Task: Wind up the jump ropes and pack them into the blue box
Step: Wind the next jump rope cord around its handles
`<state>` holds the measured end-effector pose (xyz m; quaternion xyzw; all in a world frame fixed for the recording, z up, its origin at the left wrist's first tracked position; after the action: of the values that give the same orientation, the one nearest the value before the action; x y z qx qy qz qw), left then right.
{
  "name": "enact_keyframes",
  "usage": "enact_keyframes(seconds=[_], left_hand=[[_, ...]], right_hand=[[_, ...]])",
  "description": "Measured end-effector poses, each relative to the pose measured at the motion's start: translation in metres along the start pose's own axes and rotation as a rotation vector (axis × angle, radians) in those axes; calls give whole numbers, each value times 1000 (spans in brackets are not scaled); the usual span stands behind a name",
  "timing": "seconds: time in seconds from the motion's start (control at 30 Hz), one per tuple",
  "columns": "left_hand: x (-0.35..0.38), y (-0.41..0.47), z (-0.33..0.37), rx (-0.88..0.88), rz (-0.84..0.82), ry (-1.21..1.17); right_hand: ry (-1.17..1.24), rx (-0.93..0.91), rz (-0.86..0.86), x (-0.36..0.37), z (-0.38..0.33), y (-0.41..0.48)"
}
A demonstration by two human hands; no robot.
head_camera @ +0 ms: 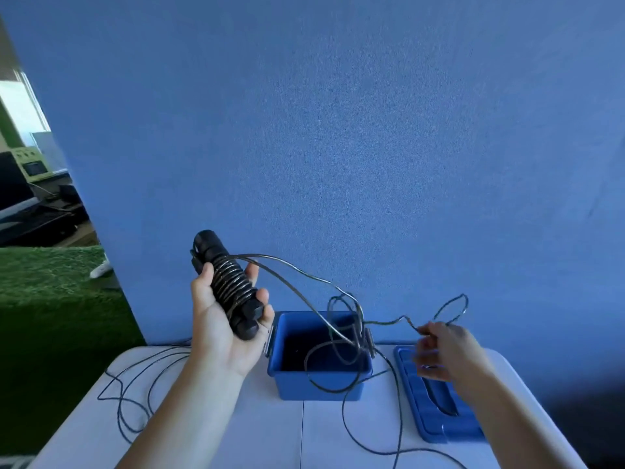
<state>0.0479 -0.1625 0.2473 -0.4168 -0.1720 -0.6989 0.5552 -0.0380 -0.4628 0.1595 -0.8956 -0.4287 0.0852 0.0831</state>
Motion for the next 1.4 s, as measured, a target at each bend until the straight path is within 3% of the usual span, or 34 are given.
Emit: enact_keyframes(seconds=[0.07,0.23,0.37,0.53,0.63,0.73,0.8,0.87,0.97,1.1,1.3,1.4], left_hand=[[1,0,5,22,-16,-12],[6,-3,17,60,-68,-13],[18,-10,8,25,-122,70],[35,-22,-6,-24,-207,170],[42,-27,-8,-32,-263,200],[44,-30,-7,-35,-299,218],[45,-32,-6,-37,-303,226],[46,-32,-5,-41,-308,230],[46,-33,-4,-33,-311,230],[39,-31,-2,-36,-292,215],[31,-29,3,-2,-281,189],[30,-28,9,28,-270,188]], right_hand=[[-138,-13,52,-4,16,12],[-928,-73,-65,-8,51,26],[-1148,-131,-233,18,40,5],[-1328,-313,-297,48,14,-22],[-1080,-547,-320,59,-2,-35],[-699,-899,-505,77,-18,-60],[-673,-1059,-437,82,-24,-72],[-770,-1078,-378,88,-25,-72],[-917,-1001,-503,104,-21,-71],[-881,-1061,-454,112,-11,-75],[-776,-1216,-187,101,-2,-65],[-686,-1133,-177,92,-5,-65]])
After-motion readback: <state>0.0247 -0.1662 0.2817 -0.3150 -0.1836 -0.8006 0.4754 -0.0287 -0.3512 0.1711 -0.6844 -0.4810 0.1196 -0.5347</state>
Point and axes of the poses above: each hand's wrist, its own y-axis towards the middle knuckle, its own x-axis out of the palm, z = x × y, the point moved 2 cm from there along y, towards the middle knuckle, and after that the axes turned 8 degrees about -x, right-handed, at the moved point
